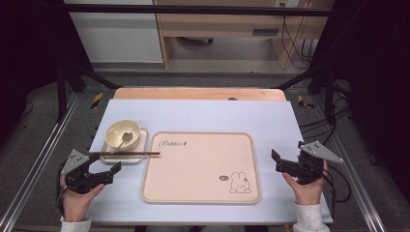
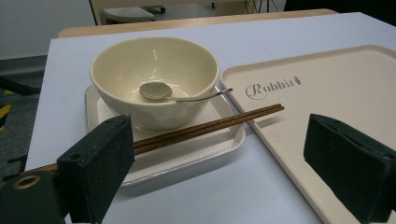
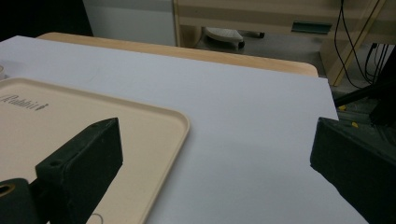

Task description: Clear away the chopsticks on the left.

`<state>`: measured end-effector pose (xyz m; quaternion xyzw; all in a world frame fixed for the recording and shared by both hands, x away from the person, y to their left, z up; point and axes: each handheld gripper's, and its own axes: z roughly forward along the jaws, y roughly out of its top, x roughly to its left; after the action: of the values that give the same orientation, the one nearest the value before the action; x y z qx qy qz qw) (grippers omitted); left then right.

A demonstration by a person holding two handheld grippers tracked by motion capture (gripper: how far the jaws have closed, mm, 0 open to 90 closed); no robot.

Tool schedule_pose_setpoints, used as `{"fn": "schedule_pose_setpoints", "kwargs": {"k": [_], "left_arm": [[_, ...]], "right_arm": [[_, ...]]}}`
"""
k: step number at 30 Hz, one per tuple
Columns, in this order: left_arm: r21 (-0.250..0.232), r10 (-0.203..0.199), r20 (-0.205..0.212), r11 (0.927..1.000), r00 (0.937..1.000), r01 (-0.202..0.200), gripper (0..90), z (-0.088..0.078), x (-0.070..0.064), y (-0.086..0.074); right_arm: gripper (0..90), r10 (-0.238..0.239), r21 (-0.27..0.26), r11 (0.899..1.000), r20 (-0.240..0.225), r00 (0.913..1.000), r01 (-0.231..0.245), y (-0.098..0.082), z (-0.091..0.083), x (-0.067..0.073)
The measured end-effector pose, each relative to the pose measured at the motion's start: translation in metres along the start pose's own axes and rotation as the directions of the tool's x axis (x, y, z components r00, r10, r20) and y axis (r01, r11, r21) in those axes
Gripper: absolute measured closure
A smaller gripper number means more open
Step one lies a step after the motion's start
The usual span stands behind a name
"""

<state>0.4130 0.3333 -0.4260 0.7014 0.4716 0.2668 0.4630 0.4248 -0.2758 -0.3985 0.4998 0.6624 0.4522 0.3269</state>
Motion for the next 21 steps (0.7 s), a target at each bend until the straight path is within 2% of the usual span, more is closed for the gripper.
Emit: {"fn": "schedule_pose_setpoints", "kwargs": {"k": [7,14,21], "left_arm": [[0.007,0.009,-0.004,0.9999,1.0000,-0.009,9.0,-0.001,0.003,-0.001],[0.036,0.056,-0.003,0.9978,0.9984,-0.056,12.9,0.000,0.010,-0.002],[0.067,0.081,-0.009,0.9945,0.9967,-0.080,15.4,0.002,0.018,-0.004]], "right_arm": [[2.7,-0.010,0.010,1.000,-0.010,0.9999,0.010,0.000,0.000,0.005],[3.0,-0.031,0.024,0.999,-0.022,0.9993,0.031,0.000,0.002,0.013],[3.2,-0.032,0.023,0.999,-0.031,0.9990,0.033,0.001,0.001,0.016]]}}
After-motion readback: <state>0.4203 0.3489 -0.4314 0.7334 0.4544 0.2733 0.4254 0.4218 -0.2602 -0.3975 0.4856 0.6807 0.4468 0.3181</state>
